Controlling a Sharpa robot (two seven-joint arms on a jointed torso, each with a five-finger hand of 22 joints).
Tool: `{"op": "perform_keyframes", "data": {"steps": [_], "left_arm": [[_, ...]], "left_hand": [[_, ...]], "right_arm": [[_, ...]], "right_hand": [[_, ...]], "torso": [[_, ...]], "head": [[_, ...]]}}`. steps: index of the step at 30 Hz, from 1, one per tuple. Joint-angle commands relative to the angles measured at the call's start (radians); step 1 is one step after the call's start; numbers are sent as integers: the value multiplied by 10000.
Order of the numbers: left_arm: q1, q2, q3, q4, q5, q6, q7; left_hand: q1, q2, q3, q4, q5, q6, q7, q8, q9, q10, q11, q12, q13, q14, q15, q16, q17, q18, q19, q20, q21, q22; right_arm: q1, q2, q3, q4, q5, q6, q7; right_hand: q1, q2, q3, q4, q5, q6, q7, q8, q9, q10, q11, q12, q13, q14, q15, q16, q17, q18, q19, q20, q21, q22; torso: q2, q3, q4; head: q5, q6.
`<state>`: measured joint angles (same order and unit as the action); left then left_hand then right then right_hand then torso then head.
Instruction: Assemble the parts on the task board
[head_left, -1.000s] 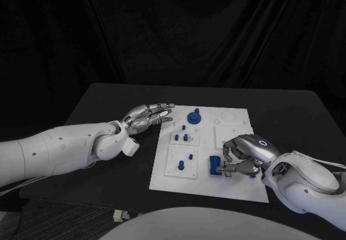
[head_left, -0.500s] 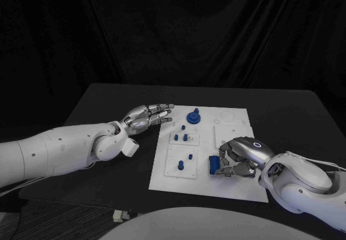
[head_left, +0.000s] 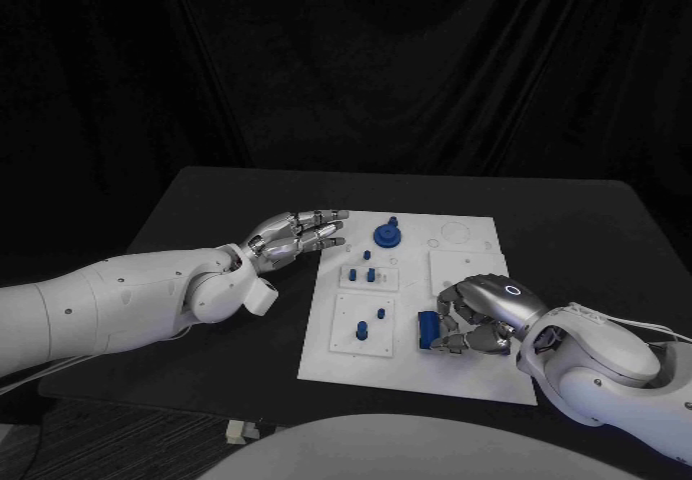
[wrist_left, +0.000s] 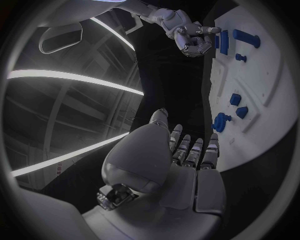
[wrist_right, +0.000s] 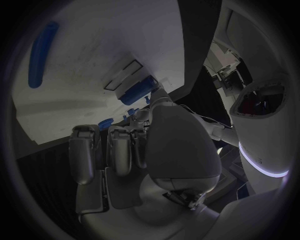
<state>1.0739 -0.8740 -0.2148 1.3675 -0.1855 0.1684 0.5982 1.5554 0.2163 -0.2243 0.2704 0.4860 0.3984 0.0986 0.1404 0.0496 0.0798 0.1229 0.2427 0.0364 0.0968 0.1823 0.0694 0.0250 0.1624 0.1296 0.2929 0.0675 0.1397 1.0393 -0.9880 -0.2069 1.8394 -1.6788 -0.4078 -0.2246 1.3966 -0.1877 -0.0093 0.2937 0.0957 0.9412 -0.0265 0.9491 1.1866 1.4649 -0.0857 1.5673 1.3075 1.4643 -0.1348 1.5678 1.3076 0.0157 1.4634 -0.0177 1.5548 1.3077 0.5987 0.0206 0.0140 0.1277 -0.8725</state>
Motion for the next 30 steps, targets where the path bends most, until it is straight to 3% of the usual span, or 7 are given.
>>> {"op": "perform_keyframes", "data": {"steps": [1, 4, 12, 14, 16, 20, 30], "left_arm": [[-30, 18, 9, 13, 72, 126, 136], [-45, 20, 10, 7, 72, 131, 134], [-75, 16, 10, 2, 72, 139, 135], [-81, 15, 10, 4, 72, 142, 136], [-86, 11, 10, 8, 72, 146, 137], [-92, -2, 10, 12, 72, 146, 139], [-102, -32, 10, 18, 72, 138, 132]], "left_hand": [[53, 69, 60, 27, 47, -43, 28, 4, 3, -31, -56, -12, -5, -2, 80, -26, 1, -24, 43, 6, 46, -17], [53, 69, 60, 27, 47, -43, 28, 4, 3, -31, -56, -12, -5, -2, 80, -26, 1, -24, 43, 6, 46, -17], [53, 69, 60, 27, 47, -43, 28, 4, 3, -31, -56, -12, -5, -2, 80, -26, 1, -24, 43, 6, 46, -17], [54, 79, 67, 28, 49, -46, 28, 3, 2, -34, -50, -17, -6, -2, 84, -26, 1, -28, 41, 6, 45, -22], [54, 79, 67, 28, 49, -46, 28, 3, 2, -34, -50, -17, -6, -2, 84, -26, 1, -28, 41, 6, 45, -22], [54, 79, 67, 28, 49, -46, 28, 3, 2, -34, -50, -17, -6, -2, 84, -26, 1, -28, 41, 6, 45, -22], [58, 91, 75, 29, 49, -30, 39, 10, 4, -34, -51, -13, -5, -3, 87, -27, 0, -32, 42, 6, 46, -24]], "right_arm": [[-31, 24, 3, -31, -148, -49, -294], [-32, 54, 3, -56, -149, -33, -327], [-51, 173, 3, -133, -150, 93, -418], [-63, 195, 3, -148, -150, 131, -428], [-72, 196, 3, -151, -150, 138, -399], [-79, 124, 4, -110, -145, 0, -257], [-3, -390, 7, 178, 515, -762, -4]], "right_hand": [[45, 47, 88, 11, -197, 111, 26, 84, 35, 1059, 0, 35, 2633, 1065, -49, 30, 2632, -83, 924, -60, -81, 2533], [-14, 32, 75, 17, -407, 192, 28, 166, 76, 1059, 2, 35, 2633, 1065, -53, 30, 2632, -83, 922, -63, -83, 2532], [-299, -137, -186, 30, -452, 233, 14, 213, 95, 1059, -7, 35, 2633, 1065, -77, 30, 2632, -75, 905, -87, -110, 2522], [-425, -204, -434, 32, -450, 200, 4, 197, 86, 1059, -17, 35, 2633, 1065, -83, 30, 2632, -74, 903, -95, -113, 2520], [-512, -130, -1246, 34, -446, 141, -17, 175, 73, 1059, -38, 35, 2633, 1065, -93, 30, 2632, -74, 903, -107, -112, 2521], [-849, -303, -2025, 49, -442, -71, -30, 18, -18, 1059, -55, 35, 2633, 1065, -90, 30, 2632, -78, 910, -110, -101, 2525], [-2065, -605, -2566, 64, -430, -481, -55, -288, -197, 1059, -93, 35, 2633, 1065, -84, 30, 2632, -80, 915, -106, -94, 2528]], "torso": [[0, 1, -2], [-2, 2, 3], [0, 2, 5], [-1, 1, 5], [-2, 1, 1], [1, 1, -2], [-3, 0, 0]], "head": [[-6, -2], [-2, -2], [0, -2], [10, -2], [28, -2], [66, -2], [61, -2]]}}
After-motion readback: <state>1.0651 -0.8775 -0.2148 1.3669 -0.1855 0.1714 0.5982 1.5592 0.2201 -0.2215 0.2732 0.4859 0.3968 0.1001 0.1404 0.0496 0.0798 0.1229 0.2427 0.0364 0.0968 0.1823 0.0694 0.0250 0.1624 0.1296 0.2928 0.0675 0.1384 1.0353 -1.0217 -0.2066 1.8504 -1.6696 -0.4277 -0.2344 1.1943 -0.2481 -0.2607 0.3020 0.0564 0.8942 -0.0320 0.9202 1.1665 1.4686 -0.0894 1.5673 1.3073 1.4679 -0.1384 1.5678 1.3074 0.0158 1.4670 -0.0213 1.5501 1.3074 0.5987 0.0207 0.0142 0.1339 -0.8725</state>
